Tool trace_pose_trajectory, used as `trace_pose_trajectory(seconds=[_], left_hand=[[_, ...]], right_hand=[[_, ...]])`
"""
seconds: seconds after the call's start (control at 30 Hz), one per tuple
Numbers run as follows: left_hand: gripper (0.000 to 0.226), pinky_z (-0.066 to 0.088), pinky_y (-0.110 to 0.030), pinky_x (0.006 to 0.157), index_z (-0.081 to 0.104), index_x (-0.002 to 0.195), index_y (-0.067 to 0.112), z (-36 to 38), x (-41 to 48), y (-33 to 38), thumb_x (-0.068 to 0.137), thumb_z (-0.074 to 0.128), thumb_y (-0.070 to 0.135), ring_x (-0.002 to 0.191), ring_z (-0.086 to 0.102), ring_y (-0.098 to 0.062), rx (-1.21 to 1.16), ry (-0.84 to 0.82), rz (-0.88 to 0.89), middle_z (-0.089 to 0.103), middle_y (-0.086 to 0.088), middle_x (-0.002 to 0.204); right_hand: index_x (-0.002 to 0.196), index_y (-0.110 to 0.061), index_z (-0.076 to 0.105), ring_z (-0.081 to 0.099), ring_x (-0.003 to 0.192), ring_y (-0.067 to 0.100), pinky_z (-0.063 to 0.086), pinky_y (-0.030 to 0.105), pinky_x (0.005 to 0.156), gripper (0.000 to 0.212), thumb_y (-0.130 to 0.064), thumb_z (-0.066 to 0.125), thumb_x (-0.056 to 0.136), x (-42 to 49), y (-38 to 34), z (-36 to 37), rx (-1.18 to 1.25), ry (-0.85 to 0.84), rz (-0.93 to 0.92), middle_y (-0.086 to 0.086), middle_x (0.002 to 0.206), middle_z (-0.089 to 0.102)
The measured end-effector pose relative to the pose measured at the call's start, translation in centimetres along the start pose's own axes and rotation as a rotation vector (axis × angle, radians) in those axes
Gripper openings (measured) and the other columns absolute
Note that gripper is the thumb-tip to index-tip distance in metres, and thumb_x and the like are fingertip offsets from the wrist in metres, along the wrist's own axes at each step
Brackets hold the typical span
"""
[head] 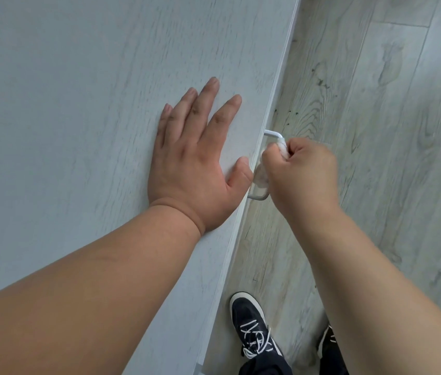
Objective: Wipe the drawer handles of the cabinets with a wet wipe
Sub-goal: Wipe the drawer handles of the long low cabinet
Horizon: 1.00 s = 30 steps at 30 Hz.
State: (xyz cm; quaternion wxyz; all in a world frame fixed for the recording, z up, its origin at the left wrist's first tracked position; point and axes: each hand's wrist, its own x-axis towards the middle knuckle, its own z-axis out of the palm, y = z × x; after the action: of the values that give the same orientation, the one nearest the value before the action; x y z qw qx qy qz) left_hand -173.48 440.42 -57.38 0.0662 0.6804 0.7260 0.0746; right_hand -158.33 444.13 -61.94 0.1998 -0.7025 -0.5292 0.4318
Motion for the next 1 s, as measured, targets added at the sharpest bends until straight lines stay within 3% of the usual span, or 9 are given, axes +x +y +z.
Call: trace_pose_trajectory(seconds=[0.1,0.2,0.37,0.47,0.6,0.7,0.83,0.9,1.0], left_hand=[[0.075,0.018,-0.055,0.127,0.04,0.158,0.024,0.0,0.0,0.0,0.088,0.049,0.048,0.156,0.025,-0.031,0.007,-0.001,0.002,0.027,-0.005,0.17],[0.075,0.018,-0.055,0.127,0.041,0.158,0.024,0.0,0.1,0.0,0.087,0.049,0.048,0.155,0.026,-0.031,0.004,0.003,0.002,0.028,-0.005,0.17],[0.076,0.018,-0.055,0.127,0.04,0.159,0.024,0.0,0.0,0.0,0.087,0.049,0.048,0.156,0.025,-0.031,0.0,-0.003,0.003,0.027,-0.005,0.17],[0.076,0.018,-0.055,0.127,0.04,0.158,0.024,0.0,0.1,0.0,0.087,0.049,0.048,0.156,0.025,-0.031,0.002,0.0,-0.001,0.027,-0.004,0.17],[0.076,0.018,-0.055,0.126,0.04,0.158,0.024,0.0,0.0,0.0,0.087,0.048,0.048,0.155,0.026,-0.031,0.001,0.0,0.005,0.028,-0.005,0.17],[0.075,0.018,-0.056,0.126,0.04,0.158,0.023,0.0,0.0,-0.1,0.088,0.048,0.048,0.155,0.026,-0.032,0.008,0.004,0.007,0.028,-0.005,0.17],[0.076,0.018,-0.056,0.126,0.04,0.159,0.023,0.0,-0.1,-0.1,0.088,0.047,0.048,0.156,0.025,-0.032,0.005,-0.005,0.005,0.027,-0.005,0.17],[0.076,0.017,-0.055,0.127,0.039,0.159,0.024,0.0,0.0,-0.1,0.088,0.047,0.049,0.156,0.024,-0.031,0.007,-0.012,0.004,0.026,-0.004,0.171],[0.076,0.016,-0.055,0.127,0.039,0.159,0.025,0.0,0.0,0.0,0.088,0.046,0.049,0.156,0.023,-0.031,0.014,-0.016,0.004,0.026,-0.004,0.171]], right_hand=[[0.061,-0.008,0.043,0.037,0.052,0.019,0.028,0.032,0.048,0.039,-0.03,0.055,0.092,-0.9,0.5,0.4,-0.01,0.012,-0.002,0.012,0.056,0.047],[0.061,-0.01,0.044,0.057,0.054,0.027,0.042,0.038,0.047,0.042,-0.034,0.054,0.093,-3.1,1.5,0.9,0.022,-0.012,0.017,0.012,0.058,0.057],[0.06,-0.01,0.039,0.033,0.051,0.02,0.027,0.033,0.048,0.041,-0.029,0.056,0.091,-1.0,0.7,0.4,-0.028,0.005,-0.015,0.003,0.052,0.037],[0.062,-0.007,0.044,0.039,0.051,0.022,0.03,0.034,0.047,0.037,-0.029,0.055,0.09,-1.9,0.9,0.6,-0.048,0.005,-0.002,0.006,0.053,0.048],[0.065,-0.007,0.045,0.059,0.061,0.032,0.047,0.045,0.052,0.034,-0.032,0.052,0.086,-3.9,1.7,0.7,-0.055,-0.073,0.033,0.009,0.061,0.064],[0.066,-0.009,0.044,0.055,0.058,0.03,0.044,0.044,0.049,0.034,-0.033,0.053,0.089,-3.6,1.5,0.2,-0.061,-0.126,0.025,0.006,0.061,0.061],[0.073,-0.019,0.051,0.036,0.049,0.007,0.033,0.022,0.045,0.033,-0.038,0.061,0.098,-5.3,2.3,-0.3,0.179,-0.225,0.102,-0.012,0.056,0.043],[0.085,-0.021,0.063,0.04,0.055,0.008,0.036,0.024,0.053,0.022,-0.038,0.063,0.1,-5.7,2.7,-0.4,0.367,-0.304,0.181,-0.014,0.061,0.045],[0.09,-0.015,0.064,0.041,0.058,0.009,0.035,0.031,0.061,0.014,-0.025,0.064,0.099,-5.1,2.6,-0.3,0.566,-0.378,0.278,-0.012,0.064,0.05]])
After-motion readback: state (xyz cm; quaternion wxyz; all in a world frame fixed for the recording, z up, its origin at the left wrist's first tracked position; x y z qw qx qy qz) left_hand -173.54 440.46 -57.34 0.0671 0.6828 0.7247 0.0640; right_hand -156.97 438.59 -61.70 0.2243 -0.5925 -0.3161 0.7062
